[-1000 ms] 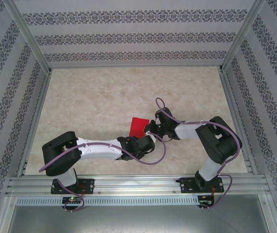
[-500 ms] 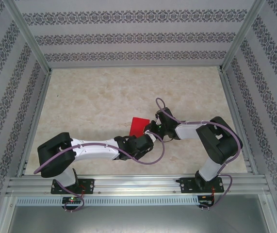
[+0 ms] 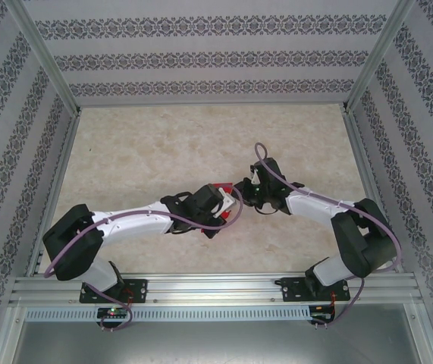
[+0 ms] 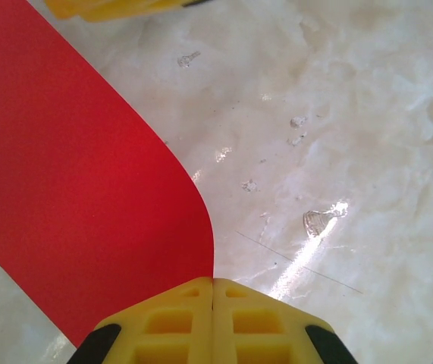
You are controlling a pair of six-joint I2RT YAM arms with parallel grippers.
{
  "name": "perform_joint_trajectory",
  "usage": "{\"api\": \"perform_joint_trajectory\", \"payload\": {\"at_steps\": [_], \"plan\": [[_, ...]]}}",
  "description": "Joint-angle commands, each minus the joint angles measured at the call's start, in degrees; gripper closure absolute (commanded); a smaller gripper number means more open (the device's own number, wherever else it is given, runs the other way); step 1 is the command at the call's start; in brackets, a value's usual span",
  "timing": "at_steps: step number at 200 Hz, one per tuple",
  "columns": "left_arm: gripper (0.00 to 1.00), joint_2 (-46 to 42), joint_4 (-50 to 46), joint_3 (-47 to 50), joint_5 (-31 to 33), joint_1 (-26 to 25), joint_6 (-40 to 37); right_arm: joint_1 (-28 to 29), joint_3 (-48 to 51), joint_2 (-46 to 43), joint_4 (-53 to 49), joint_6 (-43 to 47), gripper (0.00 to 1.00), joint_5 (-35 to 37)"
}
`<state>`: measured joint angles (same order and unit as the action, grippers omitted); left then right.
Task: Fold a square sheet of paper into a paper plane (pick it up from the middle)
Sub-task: Third fold the triangle at the center of the table.
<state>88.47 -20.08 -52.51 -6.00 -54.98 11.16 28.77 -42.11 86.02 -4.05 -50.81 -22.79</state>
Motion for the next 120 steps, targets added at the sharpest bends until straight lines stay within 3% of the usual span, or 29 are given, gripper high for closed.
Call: {"api": "perform_joint_trajectory", "payload": {"at_steps": [1,120], "plan": [[1.0,-0.8,2.1,1.1,-7.2,1.9,1.7,1.0,-3.7,2.1,-1.2,2.3,0.85,-0.3],[1.0,0.9,3.2,1.5,-14.2,6.7,3.3,2.7,-17.6,19.8,-12.8,10.8,0.91,1.0]]}}
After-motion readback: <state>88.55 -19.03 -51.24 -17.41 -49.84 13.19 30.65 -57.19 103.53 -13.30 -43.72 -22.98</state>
